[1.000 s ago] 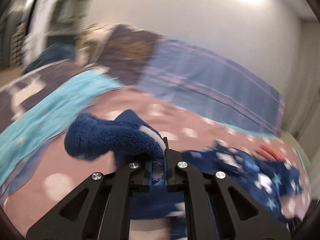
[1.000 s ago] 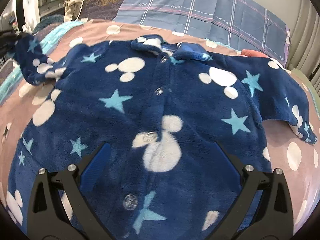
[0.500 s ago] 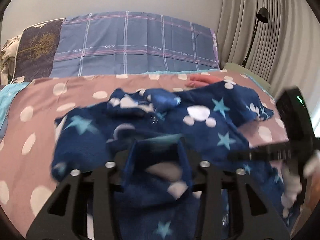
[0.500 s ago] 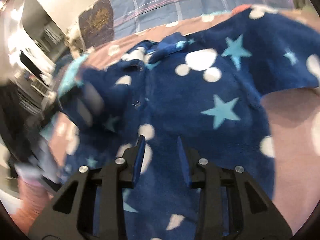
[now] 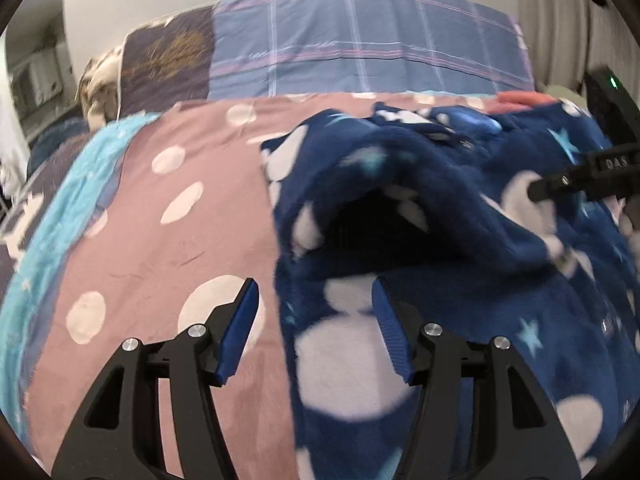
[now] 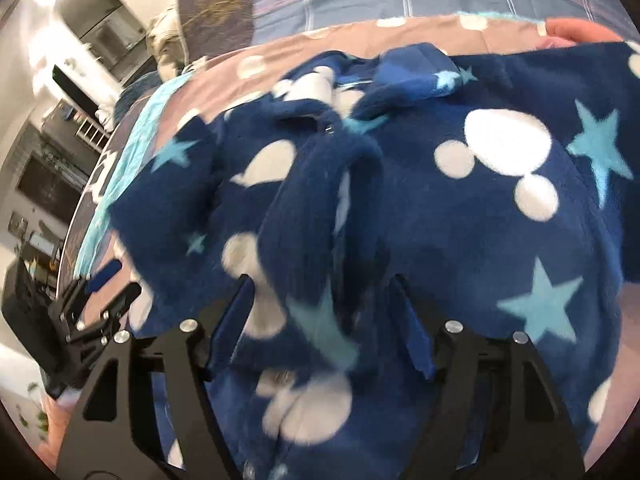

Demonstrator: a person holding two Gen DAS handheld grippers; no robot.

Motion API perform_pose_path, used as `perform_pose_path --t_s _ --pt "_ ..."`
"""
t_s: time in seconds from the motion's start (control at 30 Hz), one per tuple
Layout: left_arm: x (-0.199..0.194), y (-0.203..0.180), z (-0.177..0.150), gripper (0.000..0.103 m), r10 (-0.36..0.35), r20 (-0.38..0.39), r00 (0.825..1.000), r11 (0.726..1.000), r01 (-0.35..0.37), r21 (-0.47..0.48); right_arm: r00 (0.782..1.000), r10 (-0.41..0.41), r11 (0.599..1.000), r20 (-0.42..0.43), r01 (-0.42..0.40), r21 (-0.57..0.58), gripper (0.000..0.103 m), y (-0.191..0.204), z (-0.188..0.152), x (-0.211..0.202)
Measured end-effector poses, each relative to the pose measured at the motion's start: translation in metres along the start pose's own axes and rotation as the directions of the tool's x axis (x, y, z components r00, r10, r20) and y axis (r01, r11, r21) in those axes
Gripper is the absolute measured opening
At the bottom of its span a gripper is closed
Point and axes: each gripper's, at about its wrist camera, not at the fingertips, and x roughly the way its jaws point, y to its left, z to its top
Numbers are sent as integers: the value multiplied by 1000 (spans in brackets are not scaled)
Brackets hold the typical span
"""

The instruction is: Fold small clothes

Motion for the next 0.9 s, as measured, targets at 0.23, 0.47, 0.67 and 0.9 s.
perform_pose_path --t_s 0.23,0.47,0.67,0.9 --pt "33 9 25 59 117 -2 993 993 -117 -32 997 60 995 46 -63 74 16 3 25 -6" --pt "28 -2 11 62 218 6 976 976 -218 20 928 -242 970 284 226 88 31 -35 38 -89" --pt "13 -2 5 62 226 5 974 972 -226 63 946 -271 955 177 240 176 48 -86 20 -67" --pt "-21 1 35 19 -19 92 996 996 27 -84 985 -60 997 163 68 -42 38 -36 -4 -72"
